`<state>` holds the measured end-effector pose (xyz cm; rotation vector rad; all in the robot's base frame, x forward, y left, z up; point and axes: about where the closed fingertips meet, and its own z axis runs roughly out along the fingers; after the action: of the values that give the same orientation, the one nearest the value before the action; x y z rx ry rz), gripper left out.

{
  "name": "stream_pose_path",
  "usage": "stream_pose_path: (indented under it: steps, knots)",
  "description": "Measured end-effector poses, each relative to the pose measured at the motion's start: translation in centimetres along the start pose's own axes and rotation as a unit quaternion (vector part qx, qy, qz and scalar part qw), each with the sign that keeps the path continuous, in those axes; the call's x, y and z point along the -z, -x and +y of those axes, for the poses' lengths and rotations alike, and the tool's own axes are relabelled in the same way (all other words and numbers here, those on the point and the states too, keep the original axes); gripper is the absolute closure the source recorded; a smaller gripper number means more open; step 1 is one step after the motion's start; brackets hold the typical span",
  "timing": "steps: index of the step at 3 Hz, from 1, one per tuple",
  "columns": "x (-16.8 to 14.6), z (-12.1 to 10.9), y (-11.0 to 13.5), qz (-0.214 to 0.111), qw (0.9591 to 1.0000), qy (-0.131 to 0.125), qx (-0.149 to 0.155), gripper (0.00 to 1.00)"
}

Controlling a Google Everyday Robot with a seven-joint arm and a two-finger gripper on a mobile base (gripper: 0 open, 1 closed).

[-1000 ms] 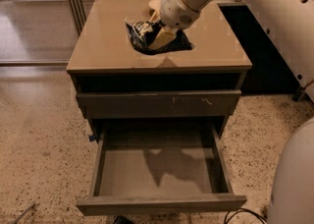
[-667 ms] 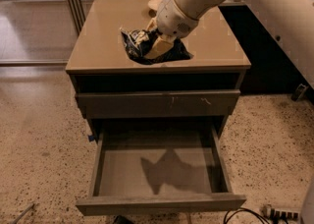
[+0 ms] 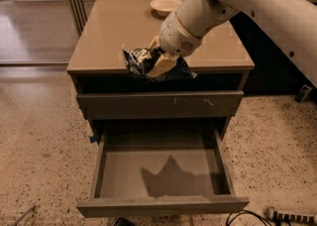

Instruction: Place blue chip bag into middle drawer

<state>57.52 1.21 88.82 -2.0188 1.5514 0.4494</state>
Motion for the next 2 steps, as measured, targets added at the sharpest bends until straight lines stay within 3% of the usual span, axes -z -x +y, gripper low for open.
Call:
stream_pose_path:
  steps: [1, 2]
  knots:
    - [-2.0, 0.1, -1.8, 0.011, 0.9987, 0.04, -0.032, 1.0]
    - [-5.8, 1.6, -7.8, 0.029, 0.9866, 0.116, -0.111, 1.0]
